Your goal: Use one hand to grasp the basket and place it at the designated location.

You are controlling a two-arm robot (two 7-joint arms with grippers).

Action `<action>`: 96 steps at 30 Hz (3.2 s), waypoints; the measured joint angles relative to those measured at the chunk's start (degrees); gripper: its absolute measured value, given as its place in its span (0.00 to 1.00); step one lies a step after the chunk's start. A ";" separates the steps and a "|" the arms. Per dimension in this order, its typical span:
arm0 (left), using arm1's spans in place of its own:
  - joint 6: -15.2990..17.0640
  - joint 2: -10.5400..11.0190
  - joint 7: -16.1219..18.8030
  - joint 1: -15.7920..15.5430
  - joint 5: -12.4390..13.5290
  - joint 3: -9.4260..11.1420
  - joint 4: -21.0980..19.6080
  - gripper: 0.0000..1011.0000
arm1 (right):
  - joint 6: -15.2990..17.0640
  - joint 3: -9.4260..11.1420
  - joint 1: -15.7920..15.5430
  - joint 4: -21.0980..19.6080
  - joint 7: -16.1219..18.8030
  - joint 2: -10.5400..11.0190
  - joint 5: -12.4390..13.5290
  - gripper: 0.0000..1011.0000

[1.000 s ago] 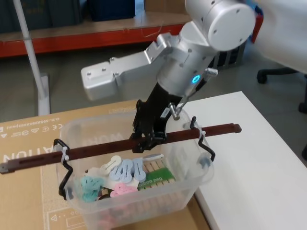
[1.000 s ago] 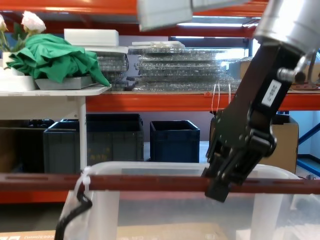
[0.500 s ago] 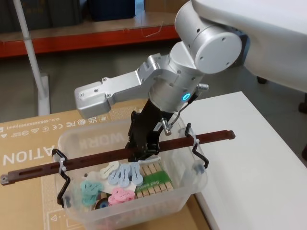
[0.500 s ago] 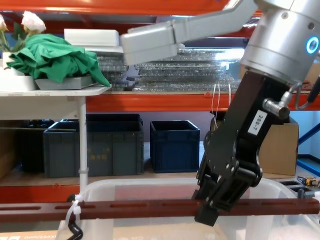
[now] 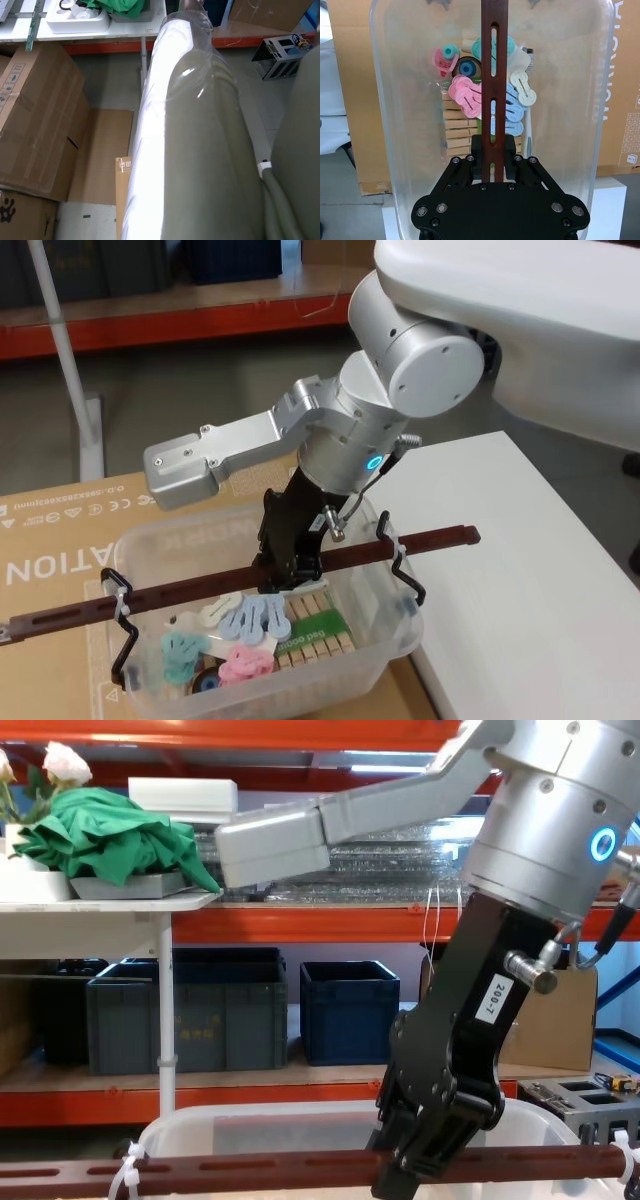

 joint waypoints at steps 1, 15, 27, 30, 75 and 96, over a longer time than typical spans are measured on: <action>0.00 0.00 0.00 0.00 0.00 0.00 0.00 0.00 | 0.05 -0.16 0.00 0.09 -0.13 -0.10 -0.04 0.24; 0.00 0.00 0.00 0.00 0.00 0.01 0.00 0.00 | 0.77 -1.46 -0.48 0.88 -0.79 -0.82 -0.59 0.24; 0.00 0.00 0.00 0.00 0.00 0.00 0.00 0.00 | 1.97 -2.03 -1.10 1.19 -1.23 -1.10 -2.07 0.24; 0.00 0.00 0.00 0.00 0.00 0.01 0.00 0.00 | 2.21 -2.08 -1.17 1.19 -1.29 -1.12 -2.32 0.24; 0.00 0.00 0.00 0.00 0.00 0.01 0.00 0.00 | 3.91 -4.27 -2.49 1.52 -1.06 -2.27 -5.71 0.24; 0.00 0.00 0.00 0.00 0.00 0.00 0.00 0.00 | 4.07 -4.54 -2.61 1.53 -0.93 -2.34 -5.75 0.24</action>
